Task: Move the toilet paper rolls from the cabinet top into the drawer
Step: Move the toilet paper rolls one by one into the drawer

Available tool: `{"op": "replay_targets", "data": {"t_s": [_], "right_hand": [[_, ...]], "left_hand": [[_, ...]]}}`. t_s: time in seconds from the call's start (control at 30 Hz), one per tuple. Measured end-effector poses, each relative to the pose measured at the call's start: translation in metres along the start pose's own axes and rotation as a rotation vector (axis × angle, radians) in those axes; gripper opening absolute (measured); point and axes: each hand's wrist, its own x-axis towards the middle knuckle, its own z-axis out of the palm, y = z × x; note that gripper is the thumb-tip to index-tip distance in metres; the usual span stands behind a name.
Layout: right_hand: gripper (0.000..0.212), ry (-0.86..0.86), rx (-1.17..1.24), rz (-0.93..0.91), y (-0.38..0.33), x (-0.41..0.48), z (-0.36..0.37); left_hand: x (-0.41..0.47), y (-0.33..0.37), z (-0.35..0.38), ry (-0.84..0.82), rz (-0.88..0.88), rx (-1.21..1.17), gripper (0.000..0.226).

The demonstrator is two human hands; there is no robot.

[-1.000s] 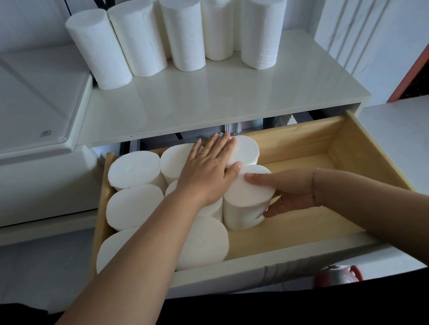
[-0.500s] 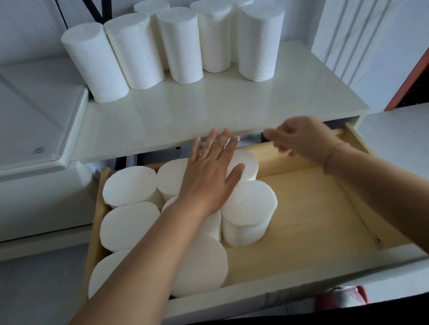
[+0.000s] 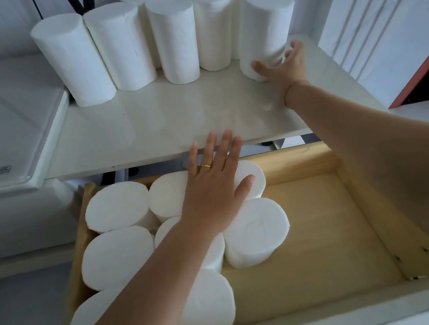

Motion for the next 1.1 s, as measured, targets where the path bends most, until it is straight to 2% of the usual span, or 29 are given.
{"op": "replay_targets", "data": {"t_s": [0.1,0.23,0.33,0.77,1.1], "right_hand": [[0.098,0.066,0.083,-0.038,-0.007,0.01,0.015],[0.087,0.195,0.171,-0.075,-0.017,0.015,0.025],[0.08,0.216,0.16,-0.073,-0.023,0.016,0.022],[0.073,0.086,0.149,-0.113,-0.012,-0.041,-0.02],[0.079,-0.066,0.172,-0.109,0.0,-0.096,-0.06]], "left_hand": [[0.001,-0.001,0.0,-0.003,-0.001,-0.003,0.067],[0.0,-0.001,-0.002,-0.01,0.003,-0.01,0.067],[0.0,-0.001,-0.002,-0.019,0.005,-0.011,0.067],[-0.002,0.0,0.002,0.025,0.012,0.011,0.066],[-0.006,-0.001,0.001,-0.07,0.024,0.073,0.063]]}}
